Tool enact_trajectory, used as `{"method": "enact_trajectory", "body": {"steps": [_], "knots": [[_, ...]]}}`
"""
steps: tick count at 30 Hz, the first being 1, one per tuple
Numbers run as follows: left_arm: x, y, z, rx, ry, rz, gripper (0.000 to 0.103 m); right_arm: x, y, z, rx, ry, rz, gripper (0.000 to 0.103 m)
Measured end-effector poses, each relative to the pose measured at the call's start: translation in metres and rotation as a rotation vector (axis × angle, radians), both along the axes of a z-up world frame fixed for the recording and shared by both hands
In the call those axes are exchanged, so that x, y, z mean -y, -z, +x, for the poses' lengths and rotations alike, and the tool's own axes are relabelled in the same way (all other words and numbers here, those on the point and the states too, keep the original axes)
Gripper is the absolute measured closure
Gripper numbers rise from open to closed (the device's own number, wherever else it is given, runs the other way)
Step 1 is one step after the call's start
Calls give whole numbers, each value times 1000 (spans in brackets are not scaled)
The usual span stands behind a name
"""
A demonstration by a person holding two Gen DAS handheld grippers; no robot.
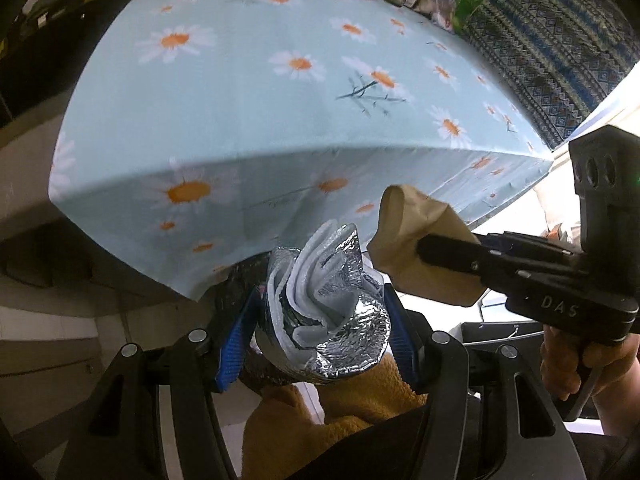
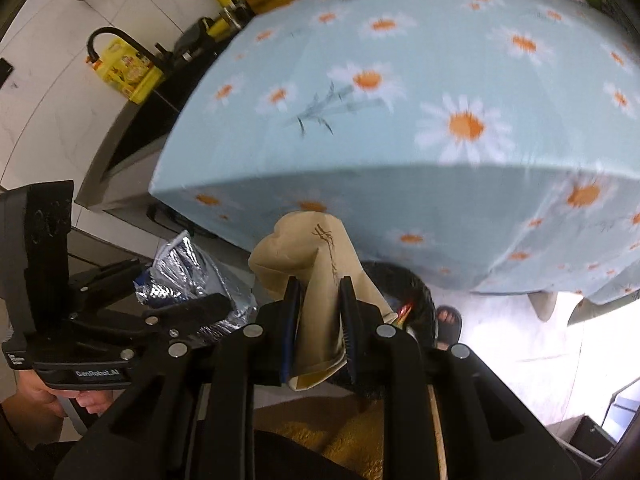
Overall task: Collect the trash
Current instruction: 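Lower the foil cup and tan paper bag over the black bin and open both grippers, then raise both open grippers back over the tablecloth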
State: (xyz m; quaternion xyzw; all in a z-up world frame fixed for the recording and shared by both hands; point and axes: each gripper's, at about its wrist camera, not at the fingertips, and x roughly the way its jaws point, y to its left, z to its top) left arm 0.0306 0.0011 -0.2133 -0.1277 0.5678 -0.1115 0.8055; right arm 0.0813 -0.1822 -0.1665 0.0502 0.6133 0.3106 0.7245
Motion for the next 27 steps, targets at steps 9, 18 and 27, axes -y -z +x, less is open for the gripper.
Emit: {"method": "enact_trajectory", "body": {"steps": [9, 18, 27], "knots": [[-3, 21, 1, -67, -27, 5, 43, 6, 31, -5, -75, 24, -31, 79], [-5, 34, 4, -113, -33, 19, 28, 27, 35, 6, -115, 123, -18, 46], [-11, 32, 5, -122, -67, -11, 28, 30, 34, 6, -136, 145, -3, 46]]}}
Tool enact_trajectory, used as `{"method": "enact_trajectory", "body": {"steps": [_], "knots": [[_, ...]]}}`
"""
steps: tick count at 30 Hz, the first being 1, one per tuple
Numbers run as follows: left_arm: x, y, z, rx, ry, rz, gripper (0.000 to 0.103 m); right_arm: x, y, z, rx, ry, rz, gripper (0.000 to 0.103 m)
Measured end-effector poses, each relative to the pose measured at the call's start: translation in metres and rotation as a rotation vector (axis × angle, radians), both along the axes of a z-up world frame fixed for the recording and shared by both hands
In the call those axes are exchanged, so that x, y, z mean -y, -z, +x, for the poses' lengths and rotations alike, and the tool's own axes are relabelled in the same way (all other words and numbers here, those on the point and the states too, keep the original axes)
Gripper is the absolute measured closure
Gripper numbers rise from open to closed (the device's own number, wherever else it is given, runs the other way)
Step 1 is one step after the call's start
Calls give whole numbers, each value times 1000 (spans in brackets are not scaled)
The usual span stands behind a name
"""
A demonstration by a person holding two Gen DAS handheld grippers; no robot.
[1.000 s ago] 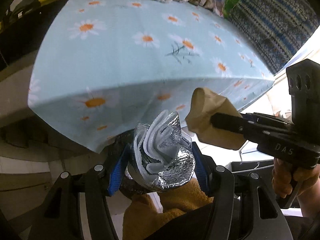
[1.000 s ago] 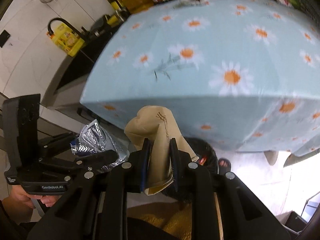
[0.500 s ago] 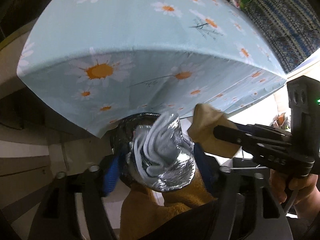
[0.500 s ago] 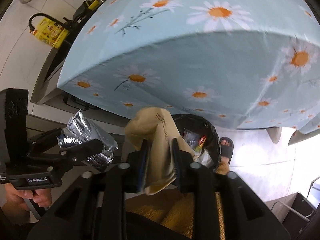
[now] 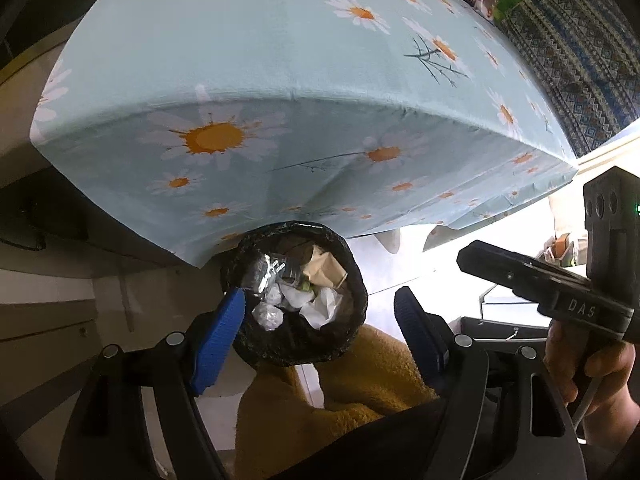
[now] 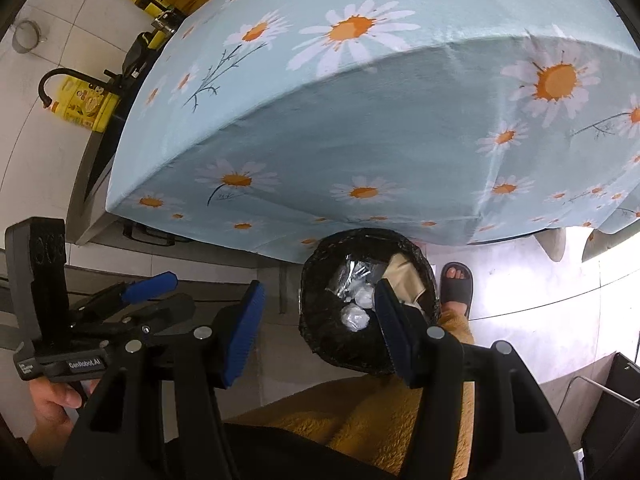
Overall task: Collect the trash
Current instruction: 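Raise both open grippers back over the tablecloth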
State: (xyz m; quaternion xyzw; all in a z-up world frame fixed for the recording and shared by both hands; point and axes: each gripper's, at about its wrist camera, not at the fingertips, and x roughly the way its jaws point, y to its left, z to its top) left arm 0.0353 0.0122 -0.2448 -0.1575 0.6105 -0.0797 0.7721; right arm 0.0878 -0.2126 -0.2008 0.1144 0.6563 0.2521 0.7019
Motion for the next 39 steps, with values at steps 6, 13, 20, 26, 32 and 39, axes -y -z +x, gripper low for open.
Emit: {"method": "enact_trajectory", "body": {"steps": [6, 13, 20, 26, 32, 39], "knots": [[-4, -16, -3, 30, -4, 1, 23, -5, -26, -1, 90, 2, 22, 42], [-5, -48, -2, 103, 5, 23, 21, -8, -72, 2, 253, 6, 33, 34], [-11, -72, 10, 152, -11, 53, 18, -8, -87, 22, 283, 7, 48, 33], [-9, -91, 27, 185, -46, 72, 18, 0, -99, 59, 291, -20, 56, 28], [0, -108, 58, 217, -71, 100, 18, 12, -113, 114, 345, -20, 44, 27], [9, -120, 94, 237, -152, 137, 9, 20, -113, 201, 376, -46, 4, 21]]}}
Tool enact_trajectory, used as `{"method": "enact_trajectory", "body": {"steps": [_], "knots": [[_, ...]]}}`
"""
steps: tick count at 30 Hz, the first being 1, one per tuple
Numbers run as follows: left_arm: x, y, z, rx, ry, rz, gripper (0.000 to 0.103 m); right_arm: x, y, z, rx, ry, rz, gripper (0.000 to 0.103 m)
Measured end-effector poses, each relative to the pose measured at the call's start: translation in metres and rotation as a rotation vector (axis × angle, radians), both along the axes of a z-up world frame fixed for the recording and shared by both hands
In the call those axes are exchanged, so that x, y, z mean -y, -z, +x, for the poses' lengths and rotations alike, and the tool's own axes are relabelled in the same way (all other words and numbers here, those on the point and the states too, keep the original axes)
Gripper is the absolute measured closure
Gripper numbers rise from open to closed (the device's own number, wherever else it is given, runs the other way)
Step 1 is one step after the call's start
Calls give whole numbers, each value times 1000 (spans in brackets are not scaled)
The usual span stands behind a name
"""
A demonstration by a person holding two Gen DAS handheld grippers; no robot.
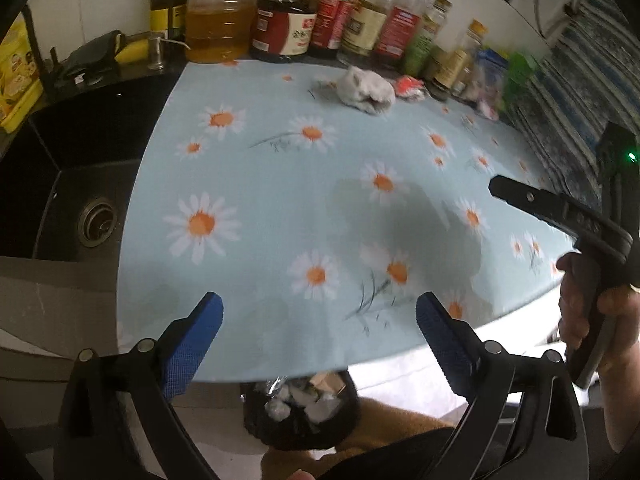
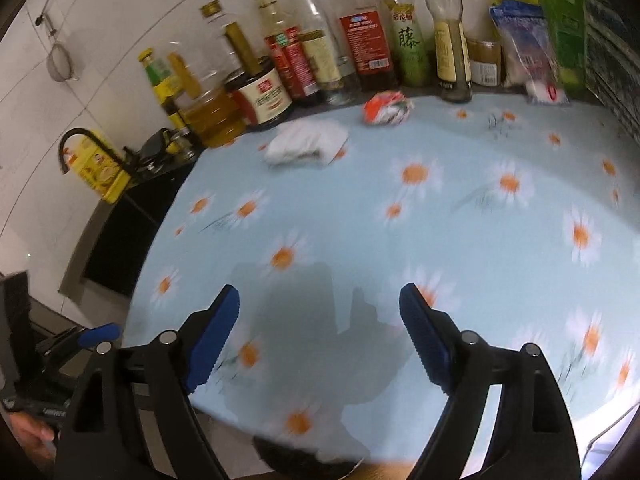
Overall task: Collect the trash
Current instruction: 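Grasp the crumpled orange wrapper with the right gripper while the left grasps the white cloth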
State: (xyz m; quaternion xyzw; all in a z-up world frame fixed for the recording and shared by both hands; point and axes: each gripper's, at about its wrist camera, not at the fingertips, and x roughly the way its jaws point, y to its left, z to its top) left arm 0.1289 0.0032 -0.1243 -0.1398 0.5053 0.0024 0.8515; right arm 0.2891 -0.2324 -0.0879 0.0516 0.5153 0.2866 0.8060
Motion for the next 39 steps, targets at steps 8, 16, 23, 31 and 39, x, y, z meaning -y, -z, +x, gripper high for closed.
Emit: {"method": "enact_trajectory", "body": {"steps": [8, 16, 23, 31, 39], "knots": [[20, -5, 32, -8, -51, 23, 9, -6, -6, 100, 33, -2, -32, 21], [32, -8, 51, -31, -114, 47, 9, -34, 14, 166, 44, -100, -70, 21], [41, -10, 58, -41, -161, 53, 9, -48, 51, 222, 12, -105, -109, 22], [47, -13, 69, -41, -178, 67, 9, -61, 79, 239, -14, -138, -153, 43], [50, -14, 96, -38, -147, 66, 9, -43, 74, 235, -31, -120, -96, 47]]}}
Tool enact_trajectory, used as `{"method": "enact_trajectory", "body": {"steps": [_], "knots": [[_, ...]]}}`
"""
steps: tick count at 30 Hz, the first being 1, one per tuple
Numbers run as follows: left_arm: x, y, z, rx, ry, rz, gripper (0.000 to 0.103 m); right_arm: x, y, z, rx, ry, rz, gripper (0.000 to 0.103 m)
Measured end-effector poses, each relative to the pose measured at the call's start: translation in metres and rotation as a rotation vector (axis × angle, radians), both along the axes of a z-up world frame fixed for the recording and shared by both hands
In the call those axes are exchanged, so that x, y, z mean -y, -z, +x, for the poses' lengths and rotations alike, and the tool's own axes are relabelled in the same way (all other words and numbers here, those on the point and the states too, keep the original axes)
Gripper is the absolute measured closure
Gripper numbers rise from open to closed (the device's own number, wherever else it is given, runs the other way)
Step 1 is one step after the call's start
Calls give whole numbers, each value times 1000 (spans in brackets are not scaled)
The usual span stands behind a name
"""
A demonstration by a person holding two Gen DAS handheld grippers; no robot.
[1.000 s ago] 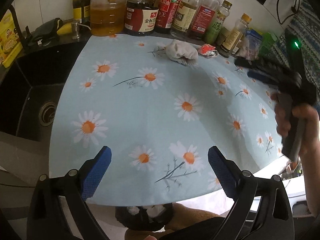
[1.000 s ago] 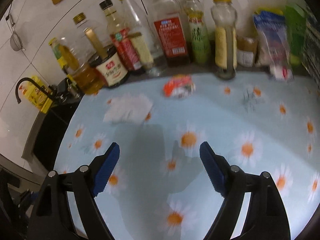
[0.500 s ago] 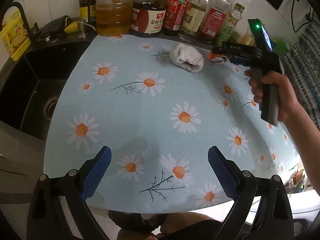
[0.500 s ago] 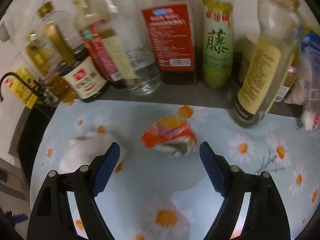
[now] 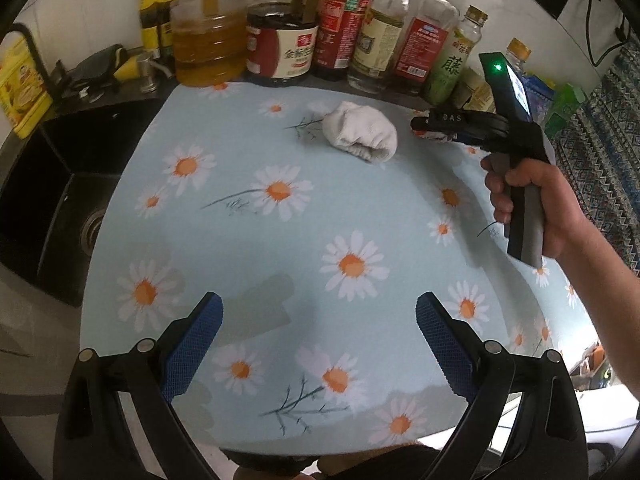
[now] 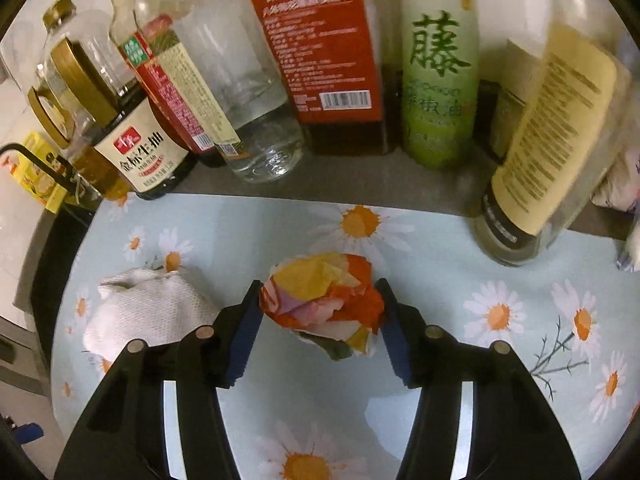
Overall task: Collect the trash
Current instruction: 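Grasp the crumpled orange wrapper with the right gripper while the left grasps the white cloth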
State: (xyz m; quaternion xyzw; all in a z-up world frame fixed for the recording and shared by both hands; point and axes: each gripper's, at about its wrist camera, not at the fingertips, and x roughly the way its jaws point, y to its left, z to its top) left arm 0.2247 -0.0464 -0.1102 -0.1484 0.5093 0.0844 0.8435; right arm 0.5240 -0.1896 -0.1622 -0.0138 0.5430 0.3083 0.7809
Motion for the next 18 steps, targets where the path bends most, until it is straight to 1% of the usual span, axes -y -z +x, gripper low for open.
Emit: {"method": "enact_trajectory", "body": {"steps": [5, 8, 10, 13, 16, 18], "knots": [[4, -8, 29, 9, 50, 23, 9, 24, -21, -18, -5, 3, 71, 47], [8, -12, 49, 27, 85, 45, 9, 44, -28, -36, -16, -17, 89, 47], [8, -13, 63, 43, 94, 67, 9, 54, -32, -51, -20, -38, 121, 47], [9, -8, 86, 27, 106, 80, 7, 70, -36, -73, -6, -45, 135, 47], [9, -1, 108, 8, 124, 69, 7, 87, -40, -97, 17, -56, 151, 47], [9, 2, 123, 9, 129, 77, 7, 94, -40, -108, 16, -52, 159, 47]]}}
